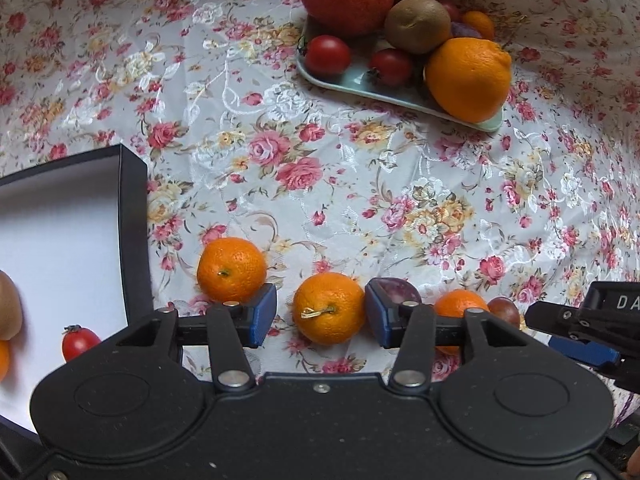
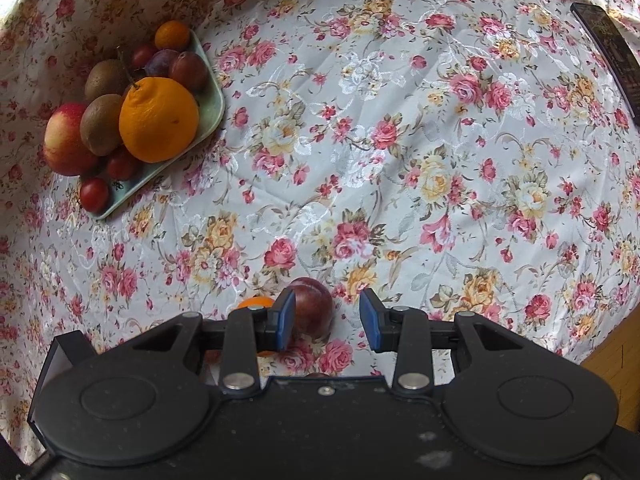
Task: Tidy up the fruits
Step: 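Grasp a mandarin with the left gripper while the right gripper grasps a dark plum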
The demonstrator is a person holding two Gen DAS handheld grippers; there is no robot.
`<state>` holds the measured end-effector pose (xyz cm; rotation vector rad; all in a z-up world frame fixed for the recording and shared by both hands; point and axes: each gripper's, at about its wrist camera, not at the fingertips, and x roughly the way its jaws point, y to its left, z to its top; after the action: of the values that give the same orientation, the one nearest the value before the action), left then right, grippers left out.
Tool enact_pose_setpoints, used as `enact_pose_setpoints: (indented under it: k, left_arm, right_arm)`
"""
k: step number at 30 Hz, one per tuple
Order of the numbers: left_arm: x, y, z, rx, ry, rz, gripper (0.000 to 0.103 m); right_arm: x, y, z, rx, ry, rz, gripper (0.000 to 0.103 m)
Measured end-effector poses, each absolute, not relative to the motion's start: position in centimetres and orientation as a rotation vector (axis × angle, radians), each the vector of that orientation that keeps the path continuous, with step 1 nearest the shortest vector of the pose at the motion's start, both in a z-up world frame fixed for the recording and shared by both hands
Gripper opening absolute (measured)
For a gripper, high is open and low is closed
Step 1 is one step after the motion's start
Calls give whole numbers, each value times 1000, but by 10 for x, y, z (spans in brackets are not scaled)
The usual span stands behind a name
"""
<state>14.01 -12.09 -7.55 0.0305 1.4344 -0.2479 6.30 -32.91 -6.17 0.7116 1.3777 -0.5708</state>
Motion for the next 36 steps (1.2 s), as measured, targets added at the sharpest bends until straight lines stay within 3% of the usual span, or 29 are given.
enact_pose_setpoints:
  k: [15, 30, 36]
  left_arm:
    - [130, -142, -97, 155, 1464, -245, 53]
    - [139, -132, -95, 99, 1478, -246, 53]
    - [138, -134, -96, 106, 1475, -246, 53]
  right_arm:
    - [65, -320, -78, 710, 1392, -575, 39]
    - [68, -315, -87, 687, 1366, -600, 39]
    - [70, -317, -105, 689, 1437, -624, 39]
